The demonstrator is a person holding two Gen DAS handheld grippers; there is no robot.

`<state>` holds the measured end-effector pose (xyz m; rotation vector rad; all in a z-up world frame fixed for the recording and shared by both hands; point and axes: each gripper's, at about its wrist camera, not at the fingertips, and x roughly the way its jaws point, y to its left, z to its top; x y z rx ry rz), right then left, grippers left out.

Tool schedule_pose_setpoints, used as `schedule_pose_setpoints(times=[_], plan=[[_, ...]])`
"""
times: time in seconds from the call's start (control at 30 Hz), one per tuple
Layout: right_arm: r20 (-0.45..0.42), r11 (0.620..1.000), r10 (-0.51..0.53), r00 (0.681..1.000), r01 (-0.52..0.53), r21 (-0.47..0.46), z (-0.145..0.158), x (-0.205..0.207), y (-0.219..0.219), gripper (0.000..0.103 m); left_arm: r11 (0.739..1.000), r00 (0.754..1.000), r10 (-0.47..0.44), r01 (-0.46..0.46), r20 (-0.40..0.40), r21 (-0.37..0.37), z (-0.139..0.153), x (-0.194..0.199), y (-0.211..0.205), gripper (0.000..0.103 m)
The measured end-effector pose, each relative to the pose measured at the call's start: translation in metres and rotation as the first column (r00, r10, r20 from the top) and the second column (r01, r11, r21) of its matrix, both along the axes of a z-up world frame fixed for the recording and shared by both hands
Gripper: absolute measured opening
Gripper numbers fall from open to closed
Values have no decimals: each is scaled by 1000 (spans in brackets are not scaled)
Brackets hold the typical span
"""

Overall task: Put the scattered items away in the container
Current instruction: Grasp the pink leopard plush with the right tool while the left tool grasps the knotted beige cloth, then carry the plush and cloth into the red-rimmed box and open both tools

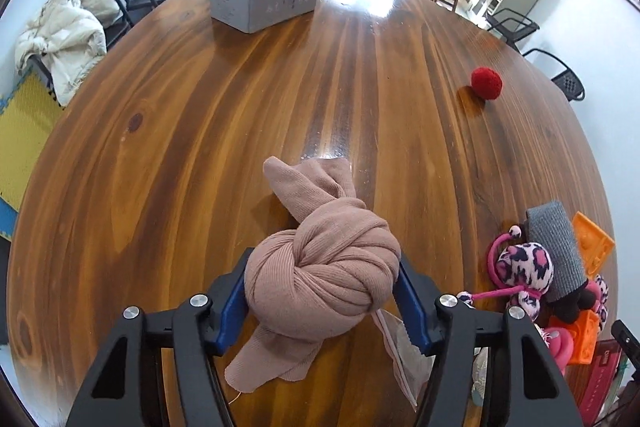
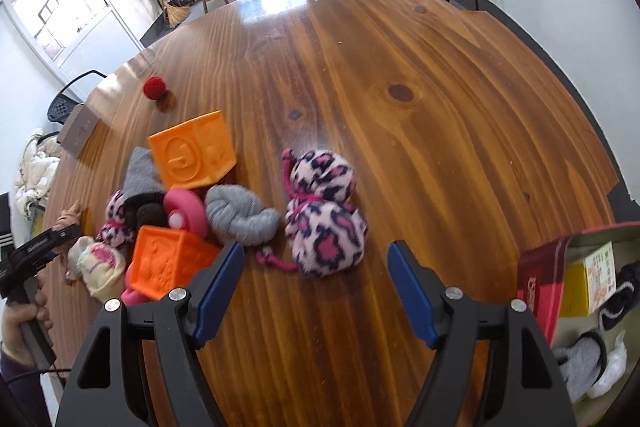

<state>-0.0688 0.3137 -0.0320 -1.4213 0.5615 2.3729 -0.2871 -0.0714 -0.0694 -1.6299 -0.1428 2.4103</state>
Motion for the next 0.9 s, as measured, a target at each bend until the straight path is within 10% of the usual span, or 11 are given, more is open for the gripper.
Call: schedule_pose_setpoints(times=[0.43, 0.57, 0.9], plan=[[78, 999, 35, 996, -37, 25, -35, -32, 11, 77, 998, 998, 21, -18, -66, 52, 52, 37, -9, 66], [93, 997, 71, 993, -73, 11, -43, -32, 13, 52, 998, 998, 2, 2, -67, 60, 61, 56, 2, 66], [-18, 992, 127, 992, -126, 4, -2, 9, 10, 49, 996, 994, -65, 71, -89, 62, 87, 106, 42, 66]])
